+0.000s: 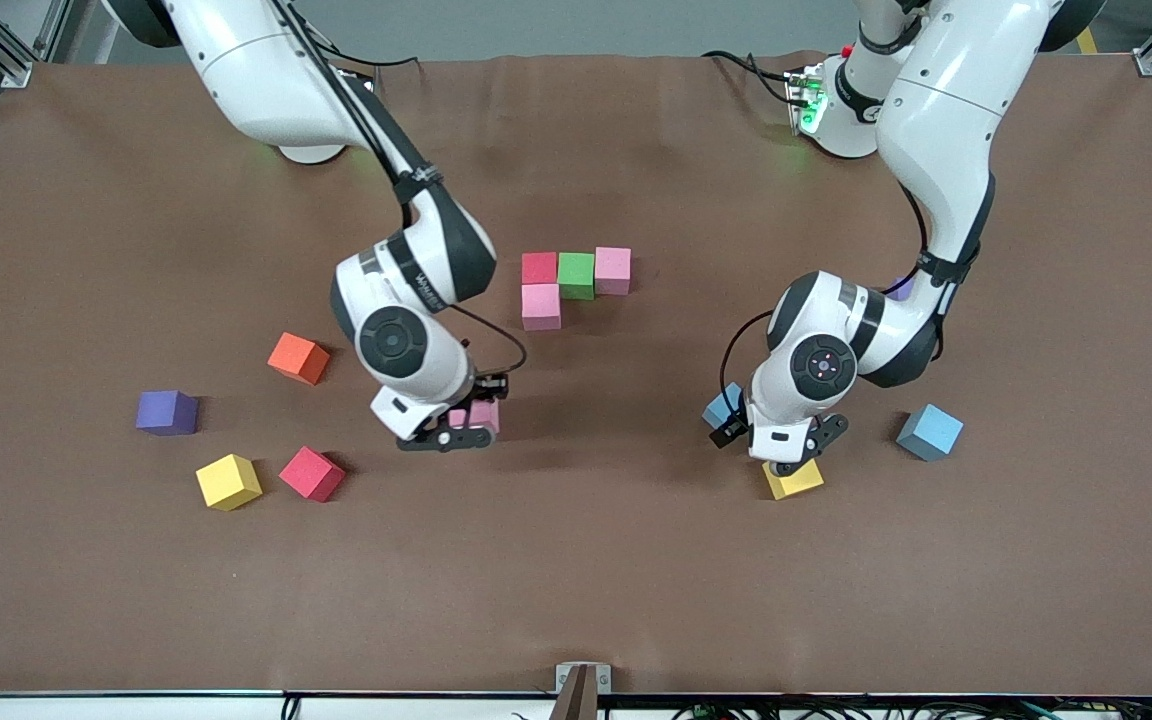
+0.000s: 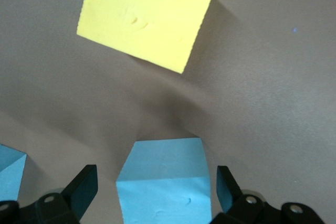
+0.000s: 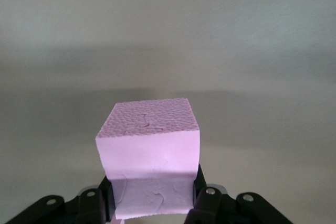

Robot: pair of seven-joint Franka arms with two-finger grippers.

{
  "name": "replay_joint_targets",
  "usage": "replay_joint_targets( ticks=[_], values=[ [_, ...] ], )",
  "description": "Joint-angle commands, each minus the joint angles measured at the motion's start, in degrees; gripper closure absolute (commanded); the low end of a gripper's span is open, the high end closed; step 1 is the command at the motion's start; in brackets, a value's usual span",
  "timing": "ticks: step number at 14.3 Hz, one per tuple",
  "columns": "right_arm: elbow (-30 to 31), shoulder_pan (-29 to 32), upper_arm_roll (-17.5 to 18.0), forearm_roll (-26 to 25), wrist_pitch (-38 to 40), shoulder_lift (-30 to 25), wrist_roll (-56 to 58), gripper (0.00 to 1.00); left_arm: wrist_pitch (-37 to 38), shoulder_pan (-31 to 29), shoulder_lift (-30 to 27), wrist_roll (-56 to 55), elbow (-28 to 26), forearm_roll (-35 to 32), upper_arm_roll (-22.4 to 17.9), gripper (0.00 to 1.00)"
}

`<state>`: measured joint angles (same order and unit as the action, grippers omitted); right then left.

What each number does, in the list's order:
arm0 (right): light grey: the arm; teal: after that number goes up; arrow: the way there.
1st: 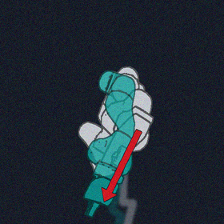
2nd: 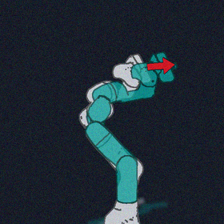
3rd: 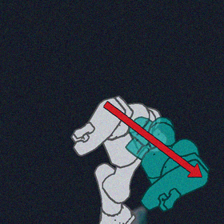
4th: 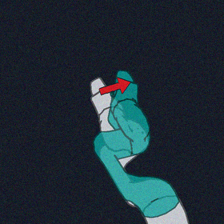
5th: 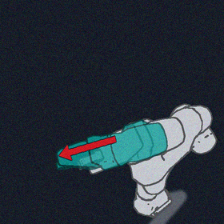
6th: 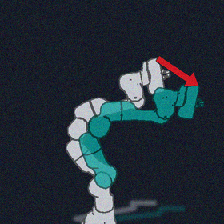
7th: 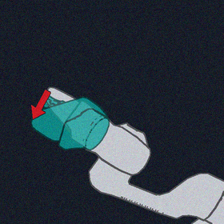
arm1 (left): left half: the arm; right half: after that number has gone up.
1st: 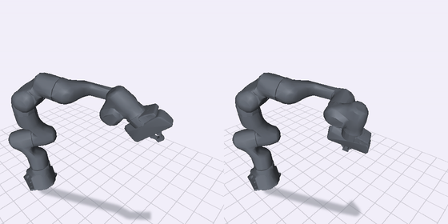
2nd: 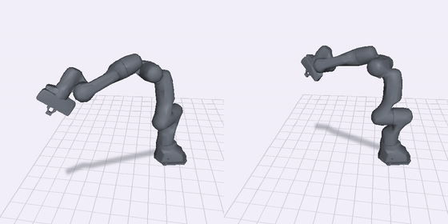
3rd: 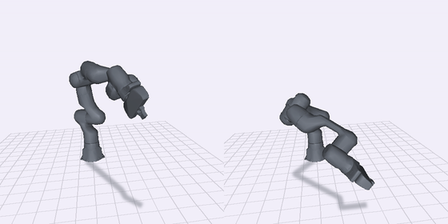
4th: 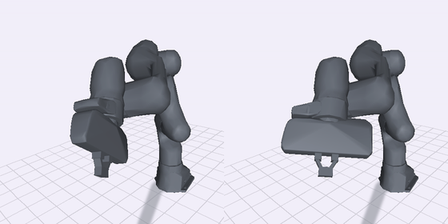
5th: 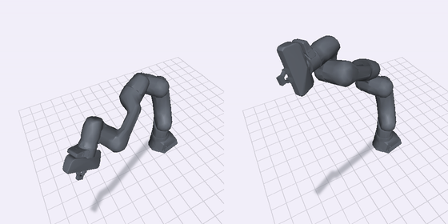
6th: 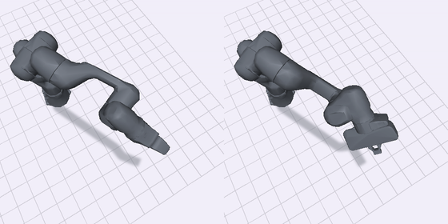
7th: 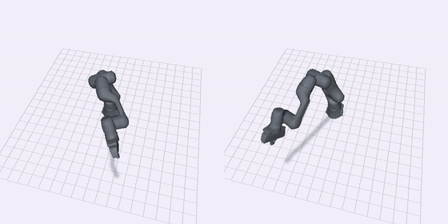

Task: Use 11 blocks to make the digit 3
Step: 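Carry pink with the right gripper while the left gripper carries blue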

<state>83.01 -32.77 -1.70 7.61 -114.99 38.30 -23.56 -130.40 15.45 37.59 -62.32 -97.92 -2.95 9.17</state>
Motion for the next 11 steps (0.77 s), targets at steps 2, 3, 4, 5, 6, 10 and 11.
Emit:
replay_joint_targets(
  ticks=[2,3,4,5,6,10,11],
  values=[
    [-2.8,-2.6,-0.3,0.2,1.4,2.8,1.1,0.43,-0.9,0.2,-1.1,-2.7,-1.6,0.7,-0.1,0.00],
    [-2.8,-3.4,-0.3,1.0,1.2,3.4,0.8,0.43,-0.9,0.5,-1.0,-3.9,-1.6,0.7,-0.1,0.00],
    [-2.8,-4.1,-0.4,1.3,1.1,3.9,0.5,0.43,-0.9,0.6,-0.9,-4.5,-1.6,0.5,-0.1,0.00],
    [-2.8,-4.8,-0.4,1.4,1.0,4.2,0.3,0.43,-0.9,0.5,-0.9,-4.6,-1.6,0.5,-0.1,0.01],
    [-2.8,-5.6,-0.4,1.4,1.0,4.4,0.3,0.43,-0.9,0.5,-0.8,-4.6,-1.6,0.5,-0.1,0.11],
    [-2.2,-7.3,-0.4,2.5,1.6,4.3,0.3,0.43,-0.9,0.5,-0.8,-5.1,-1.1,0.8,-0.1,0.58],
    [-2.0,-7.6,-0.4,2.8,1.8,4.3,0.2,0.43,-0.9,0.5,-0.8,-5.4,-1.0,0.8,-0.1,0.64]
  ],
)
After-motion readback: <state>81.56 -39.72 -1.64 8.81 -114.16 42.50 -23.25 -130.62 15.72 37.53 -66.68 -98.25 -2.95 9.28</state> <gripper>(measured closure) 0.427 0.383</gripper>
